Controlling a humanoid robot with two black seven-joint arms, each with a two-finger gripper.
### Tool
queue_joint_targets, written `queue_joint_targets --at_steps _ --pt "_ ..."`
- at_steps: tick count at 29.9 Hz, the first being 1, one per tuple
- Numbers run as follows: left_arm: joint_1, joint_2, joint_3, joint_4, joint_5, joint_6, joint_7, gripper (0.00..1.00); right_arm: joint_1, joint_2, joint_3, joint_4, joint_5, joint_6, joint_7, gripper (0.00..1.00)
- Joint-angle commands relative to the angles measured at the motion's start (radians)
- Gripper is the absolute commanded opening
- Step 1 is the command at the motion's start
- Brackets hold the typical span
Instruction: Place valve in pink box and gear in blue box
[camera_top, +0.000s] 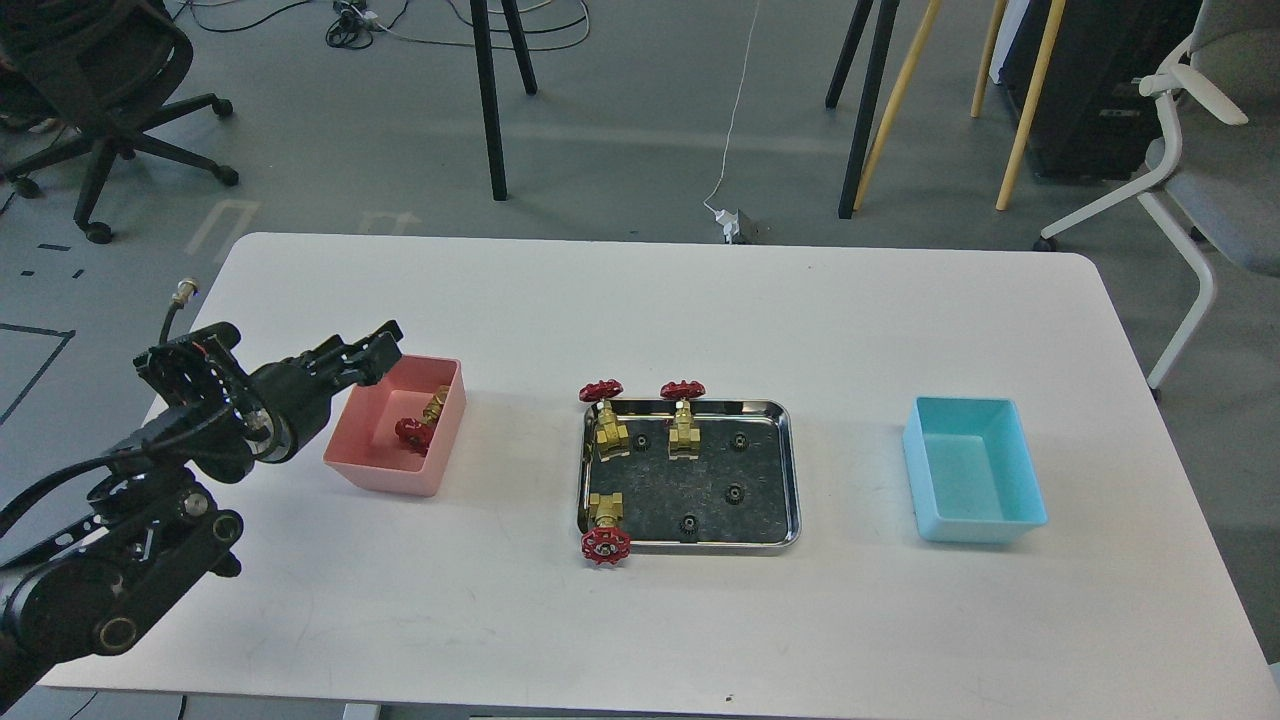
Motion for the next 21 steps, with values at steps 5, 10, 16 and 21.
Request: queue_joint_targets --at_steps 5,10,16,21 --pt "-0.316 0.112 -0.100 0.017 -0.578 -0.028 0.017 0.96 0.233 0.000 0.001 0.191 -0.335 0.000 0.002 0.98" --pt "-0.566 0.144 -0.083 0.178 -0.845 -0.037 0.054 0.98 0.353 0.048 0.001 0.386 -0.626 0.000 0.002 0.98" --pt "-0.721 0.144 -0.040 0.353 -0.878 -0.124 0.057 0.98 0.369 0.132 -0.031 0.658 -0.970 0.000 -0.001 0.98" --pt "-0.731 0.169 -0.034 0.362 -0.873 -0.172 0.055 0.98 0.378 0.221 -0.183 0.776 -1.096 0.000 -0.003 0.98"
